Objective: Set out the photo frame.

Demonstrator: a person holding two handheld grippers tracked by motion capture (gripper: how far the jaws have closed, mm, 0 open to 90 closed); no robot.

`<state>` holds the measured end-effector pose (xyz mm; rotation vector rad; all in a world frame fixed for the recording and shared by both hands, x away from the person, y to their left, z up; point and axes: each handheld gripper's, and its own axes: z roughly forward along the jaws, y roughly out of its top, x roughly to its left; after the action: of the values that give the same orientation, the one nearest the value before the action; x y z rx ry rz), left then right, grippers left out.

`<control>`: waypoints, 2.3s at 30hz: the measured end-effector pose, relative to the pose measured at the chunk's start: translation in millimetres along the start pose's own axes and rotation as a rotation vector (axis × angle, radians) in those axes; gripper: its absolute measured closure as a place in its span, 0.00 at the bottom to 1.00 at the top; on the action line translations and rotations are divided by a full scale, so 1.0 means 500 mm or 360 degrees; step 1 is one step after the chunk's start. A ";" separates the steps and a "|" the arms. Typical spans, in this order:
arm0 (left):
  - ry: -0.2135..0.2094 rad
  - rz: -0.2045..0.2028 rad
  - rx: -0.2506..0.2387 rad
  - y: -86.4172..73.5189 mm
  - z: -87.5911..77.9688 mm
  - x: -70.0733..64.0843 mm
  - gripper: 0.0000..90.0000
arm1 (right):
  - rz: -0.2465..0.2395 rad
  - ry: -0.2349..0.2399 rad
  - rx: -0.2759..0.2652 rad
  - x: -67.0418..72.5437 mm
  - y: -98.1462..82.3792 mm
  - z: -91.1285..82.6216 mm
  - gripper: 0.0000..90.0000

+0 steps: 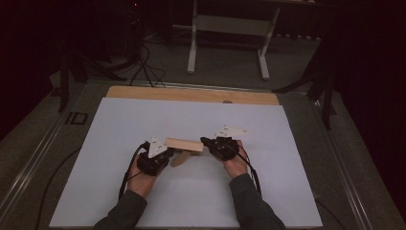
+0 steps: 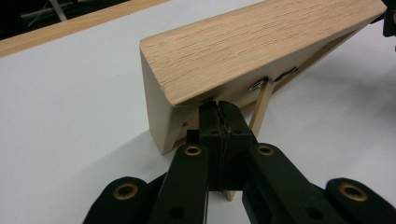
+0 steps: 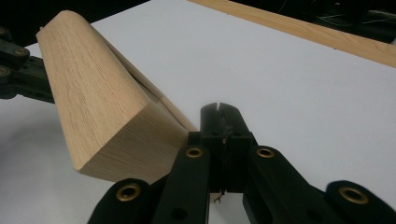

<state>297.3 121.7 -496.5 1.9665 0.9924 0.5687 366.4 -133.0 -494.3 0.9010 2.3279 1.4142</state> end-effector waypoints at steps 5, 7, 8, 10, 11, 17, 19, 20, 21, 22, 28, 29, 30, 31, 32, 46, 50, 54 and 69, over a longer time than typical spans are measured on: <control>-0.0003 0.0002 0.0000 0.002 0.001 -0.001 0.99 | -0.0011 0.0000 0.0007 0.003 0.000 -0.002 0.99; -0.0004 -0.0001 -0.0001 0.004 0.002 -0.002 0.99 | -0.0030 -0.0002 0.0016 0.006 0.000 -0.004 0.99; -0.0005 -0.0001 -0.0002 0.004 0.003 -0.002 0.99 | -0.0036 -0.0002 0.0020 0.007 0.000 -0.004 0.99; -0.0007 0.0001 -0.0005 0.006 0.004 -0.004 0.99 | -0.0050 -0.0001 0.0024 0.010 0.000 -0.005 0.99; -0.0007 0.0001 -0.0005 0.006 0.004 -0.004 0.99 | -0.0050 -0.0001 0.0024 0.010 0.000 -0.005 0.99; -0.0017 0.0007 -0.0008 0.011 0.005 -0.009 0.99 | -0.0072 0.0002 0.0030 0.016 0.000 -0.007 0.99; -0.0021 0.0007 -0.0013 0.012 0.005 -0.010 0.99 | -0.0080 0.0004 0.0032 0.017 -0.001 -0.008 0.99; -0.0023 0.0009 -0.0016 0.013 0.005 -0.012 0.99 | -0.0082 0.0005 0.0035 0.019 -0.001 -0.009 0.99; -0.0023 0.0009 -0.0016 0.013 0.005 -0.012 0.99 | -0.0082 0.0005 0.0035 0.020 -0.001 -0.009 0.99; -0.0029 0.0015 -0.0017 0.014 0.004 -0.014 0.99 | -0.0085 0.0007 0.0035 0.021 -0.002 -0.010 0.99; -0.0045 0.0030 -0.0022 0.020 0.004 -0.022 0.99 | -0.0093 0.0011 0.0042 0.023 -0.007 -0.013 0.99; -0.0045 0.0030 -0.0022 0.020 0.004 -0.022 0.99 | -0.0093 0.0011 0.0042 0.023 -0.007 -0.013 0.99; -0.0046 0.0032 -0.0023 0.021 0.004 -0.025 0.99 | -0.0096 0.0013 0.0043 0.024 -0.008 -0.014 0.99; -0.0048 0.0034 -0.0027 0.022 0.005 -0.027 0.99 | -0.0096 0.0013 0.0046 0.025 -0.008 -0.015 0.99; -0.0049 0.0034 -0.0025 0.022 0.004 -0.028 0.99 | -0.0101 0.0014 0.0047 0.025 -0.008 -0.015 0.99; -0.0067 0.0045 -0.0018 0.025 0.008 -0.036 0.99 | -0.0152 0.0026 0.0070 0.037 -0.011 -0.020 0.99; -0.0065 0.0042 -0.0017 0.025 0.008 -0.036 0.99 | -0.0167 0.0033 0.0072 0.041 -0.011 -0.020 0.99; -0.0063 0.0038 -0.0014 0.026 0.008 -0.035 0.99 | -0.0180 0.0042 0.0077 0.046 -0.011 -0.021 0.99; -0.0055 0.0038 -0.0003 0.024 0.012 -0.031 0.99 | -0.0224 0.0062 0.0092 0.062 -0.011 -0.022 0.99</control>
<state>297.7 102.3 -490.4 1.9827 0.9479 0.5470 334.8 -122.8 -491.2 0.7148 2.4200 1.3254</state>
